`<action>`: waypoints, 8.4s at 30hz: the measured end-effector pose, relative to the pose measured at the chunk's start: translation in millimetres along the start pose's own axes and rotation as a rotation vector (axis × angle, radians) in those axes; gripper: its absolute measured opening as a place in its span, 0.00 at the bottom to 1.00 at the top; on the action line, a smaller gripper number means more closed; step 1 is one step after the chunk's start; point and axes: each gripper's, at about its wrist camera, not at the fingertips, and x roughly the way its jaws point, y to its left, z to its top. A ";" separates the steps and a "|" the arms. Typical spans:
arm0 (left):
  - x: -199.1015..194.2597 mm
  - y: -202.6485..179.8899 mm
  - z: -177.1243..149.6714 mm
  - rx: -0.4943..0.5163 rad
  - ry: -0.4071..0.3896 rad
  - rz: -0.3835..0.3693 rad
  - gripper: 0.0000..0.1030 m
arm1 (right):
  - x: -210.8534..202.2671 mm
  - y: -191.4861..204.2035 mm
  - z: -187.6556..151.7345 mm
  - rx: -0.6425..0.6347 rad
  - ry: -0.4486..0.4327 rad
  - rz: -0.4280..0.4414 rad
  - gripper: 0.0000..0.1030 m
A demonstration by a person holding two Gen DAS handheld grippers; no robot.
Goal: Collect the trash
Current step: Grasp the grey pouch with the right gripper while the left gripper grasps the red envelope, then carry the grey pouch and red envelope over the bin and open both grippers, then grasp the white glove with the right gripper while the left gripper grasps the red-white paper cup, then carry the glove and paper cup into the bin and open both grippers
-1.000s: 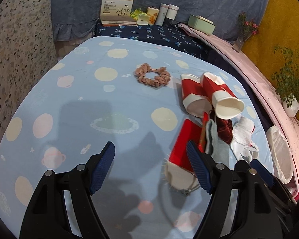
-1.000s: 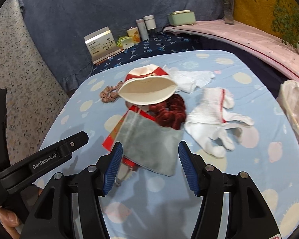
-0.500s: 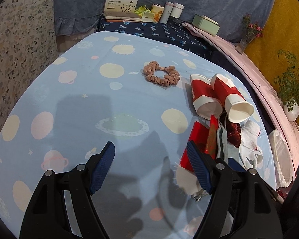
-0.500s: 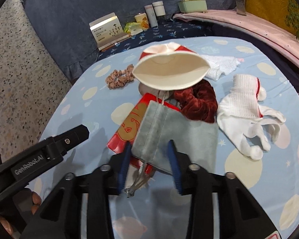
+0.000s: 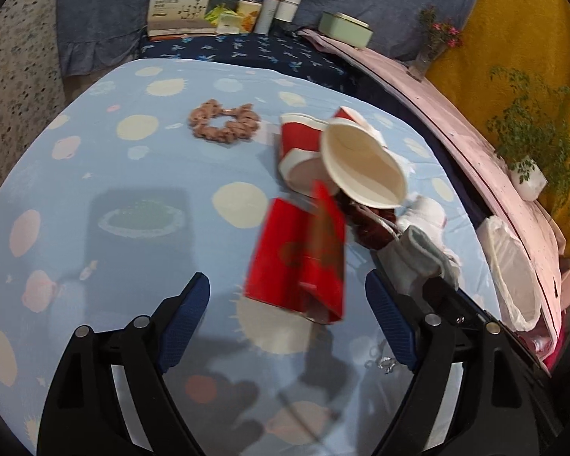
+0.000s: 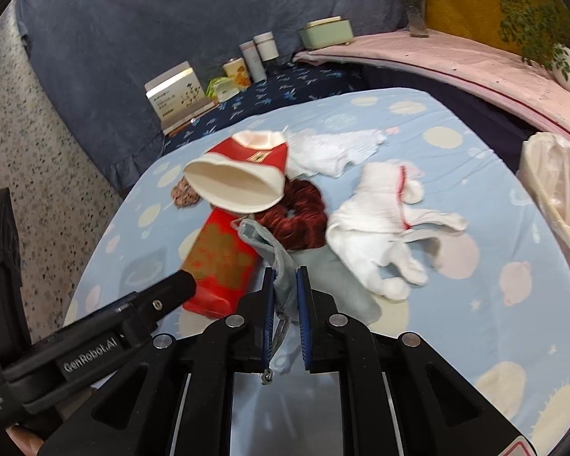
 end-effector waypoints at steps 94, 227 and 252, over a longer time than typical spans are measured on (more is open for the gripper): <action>67.7 -326.9 -14.4 0.468 0.031 -0.282 0.41 | -116.3 -279.6 35.2 0.361 -0.291 -0.298 0.39; 46.3 -342.1 -7.6 0.472 -0.012 -0.300 0.41 | -135.9 -292.5 34.2 0.358 -0.268 -0.373 0.08; 60.0 -306.6 2.5 0.395 -0.045 -0.189 0.66 | -107.4 -288.1 52.6 0.322 -0.248 -0.390 0.20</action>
